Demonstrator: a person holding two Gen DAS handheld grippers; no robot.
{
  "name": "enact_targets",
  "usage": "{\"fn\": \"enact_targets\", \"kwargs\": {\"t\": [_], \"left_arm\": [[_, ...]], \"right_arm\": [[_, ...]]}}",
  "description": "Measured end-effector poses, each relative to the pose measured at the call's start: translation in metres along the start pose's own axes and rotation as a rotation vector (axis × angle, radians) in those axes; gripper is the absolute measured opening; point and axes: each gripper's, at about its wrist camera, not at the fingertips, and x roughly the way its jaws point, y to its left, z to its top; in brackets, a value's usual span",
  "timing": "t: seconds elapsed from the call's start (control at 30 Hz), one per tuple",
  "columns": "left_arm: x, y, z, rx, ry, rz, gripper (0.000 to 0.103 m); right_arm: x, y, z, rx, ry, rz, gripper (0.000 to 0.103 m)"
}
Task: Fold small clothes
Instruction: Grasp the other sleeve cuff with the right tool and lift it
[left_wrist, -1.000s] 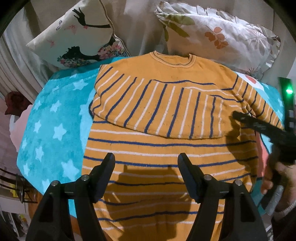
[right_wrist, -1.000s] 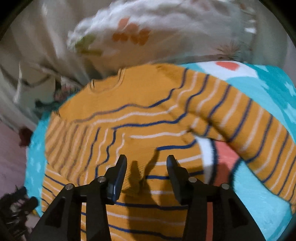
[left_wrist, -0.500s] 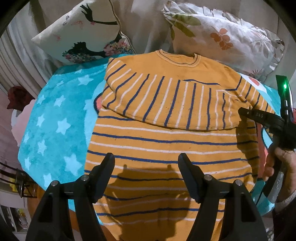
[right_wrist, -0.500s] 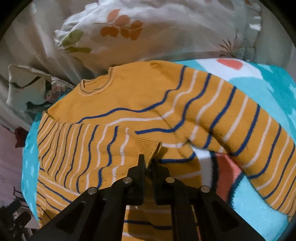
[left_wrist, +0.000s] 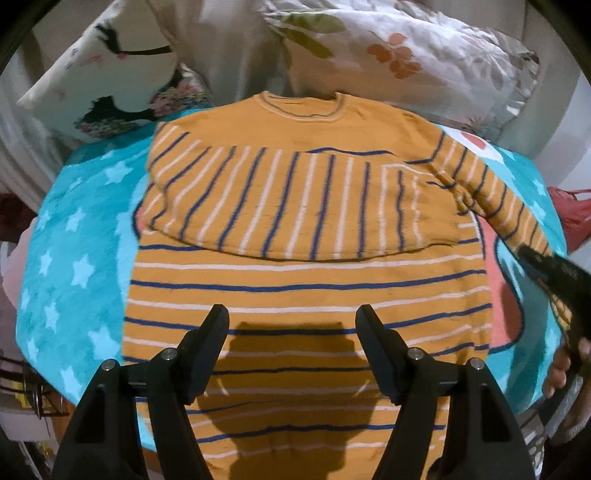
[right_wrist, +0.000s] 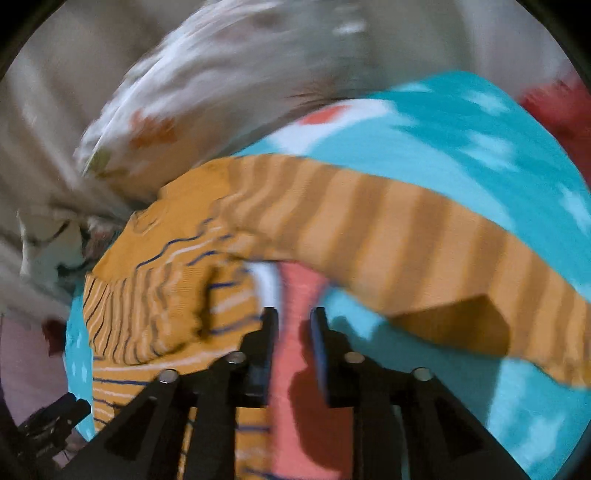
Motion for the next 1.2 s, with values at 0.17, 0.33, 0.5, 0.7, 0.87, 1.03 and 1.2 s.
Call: {"fn": "enact_targets", "kwargs": {"t": [0.17, 0.33, 0.5, 0.7, 0.87, 1.03, 1.2], "left_arm": [[0.008, -0.018, 0.005, 0.033, 0.024, -0.047, 0.071], [0.014, -0.040, 0.009, 0.083, 0.043, -0.082, 0.071], [0.016, -0.059, 0.011, 0.131, 0.052, -0.091, 0.071], [0.017, -0.063, 0.011, 0.138, 0.062, -0.090, 0.071], [0.016, -0.059, 0.009, 0.120, 0.065, -0.089, 0.071], [0.013, -0.048, 0.009, 0.070, 0.058, -0.092, 0.071], [0.005, -0.043, 0.011, 0.044, 0.039, -0.093, 0.071]], "right_arm": [[-0.054, -0.089, -0.029, 0.213, -0.065, -0.077, 0.039], [-0.094, -0.161, -0.065, 0.446, -0.122, -0.120, 0.051], [-0.107, -0.198, -0.080, 0.590, -0.156, -0.083, 0.051], [-0.104, -0.216, -0.066, 0.708, -0.204, 0.011, 0.057], [-0.094, -0.229, -0.044, 0.794, -0.201, 0.028, 0.054], [-0.088, -0.222, -0.012, 0.720, -0.157, -0.039, 0.011], [-0.142, -0.177, 0.048, 0.458, -0.325, 0.076, 0.010]]}}
